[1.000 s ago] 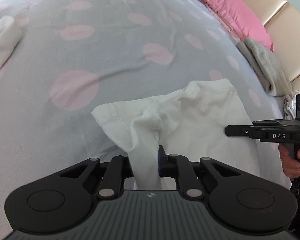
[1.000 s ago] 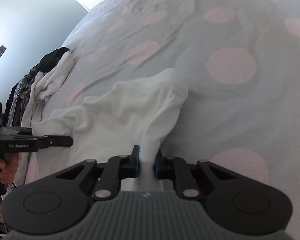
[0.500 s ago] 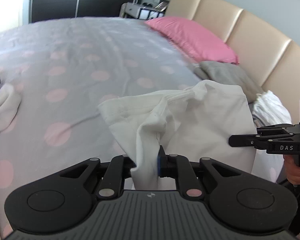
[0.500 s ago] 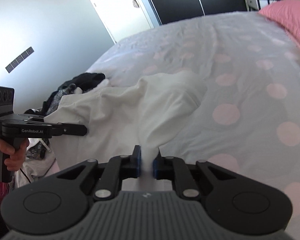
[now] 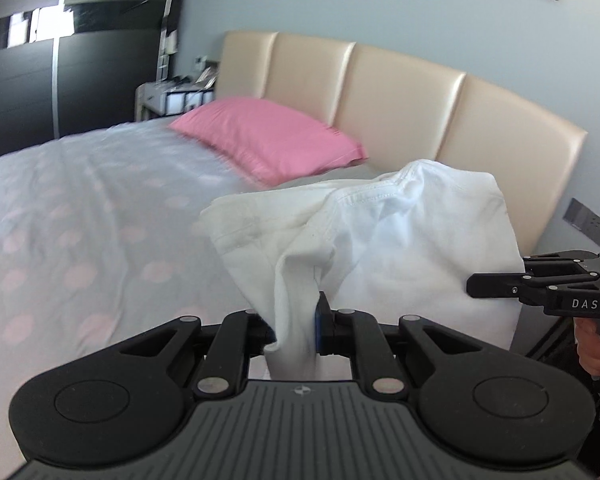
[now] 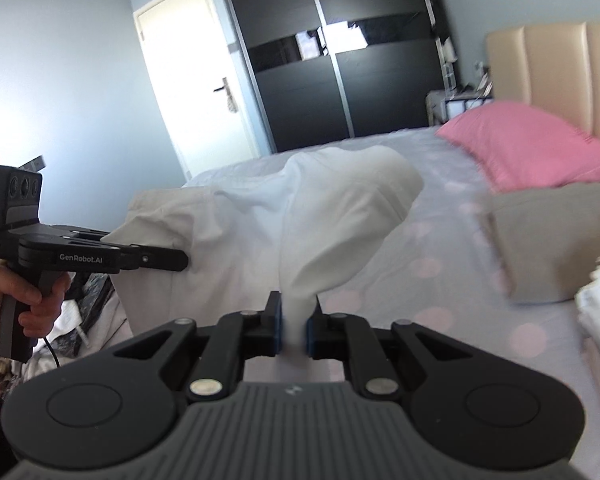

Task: Fold clothes
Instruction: 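Lift the folded shirt with both grippers and carry it toward the headboard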

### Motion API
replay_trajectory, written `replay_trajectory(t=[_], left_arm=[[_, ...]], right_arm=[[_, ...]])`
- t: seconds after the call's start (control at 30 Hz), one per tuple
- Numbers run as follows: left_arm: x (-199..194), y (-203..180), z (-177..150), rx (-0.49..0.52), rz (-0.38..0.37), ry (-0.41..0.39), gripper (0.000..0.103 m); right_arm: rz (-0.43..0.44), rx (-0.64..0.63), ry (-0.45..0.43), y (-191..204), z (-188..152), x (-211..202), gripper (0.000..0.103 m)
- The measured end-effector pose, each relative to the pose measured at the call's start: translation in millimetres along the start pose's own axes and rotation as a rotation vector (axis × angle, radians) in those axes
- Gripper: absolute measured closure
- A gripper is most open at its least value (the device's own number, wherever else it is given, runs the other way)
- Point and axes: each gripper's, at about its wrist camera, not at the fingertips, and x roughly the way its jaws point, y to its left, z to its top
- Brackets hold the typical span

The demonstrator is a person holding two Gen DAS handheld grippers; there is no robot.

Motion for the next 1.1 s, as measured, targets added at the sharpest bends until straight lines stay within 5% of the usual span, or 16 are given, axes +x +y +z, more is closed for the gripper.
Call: replay_trajectory(t=[0.37, 0.63, 0.77, 1.1], left_arm=[[125.9, -126.6, 112.5, 0.164, -0.239, -0.048, 0.092], [228.1, -222.9, 175.8, 0.348, -0.295, 0.014, 0.092], [280.7, -260.2, 198.3, 0.458, -0.304, 0.056, 0.092], [441.3, -305.8, 196.6, 0.589, -0.324, 0.193, 0.092]], right_arm=[[-0.292, 0.080, -0.145, -113.8, 49.1, -125.2, 0.090], [-0.442, 0.278, -0.216, -215.5, 61.1, -170.8, 0.090], [-0.472, 0.395, -0.246, -264.9, 59.1, -173.4, 0.090], [-0.564, 0.577, -0.205, -384.0, 39.2, -126.3, 0.090]])
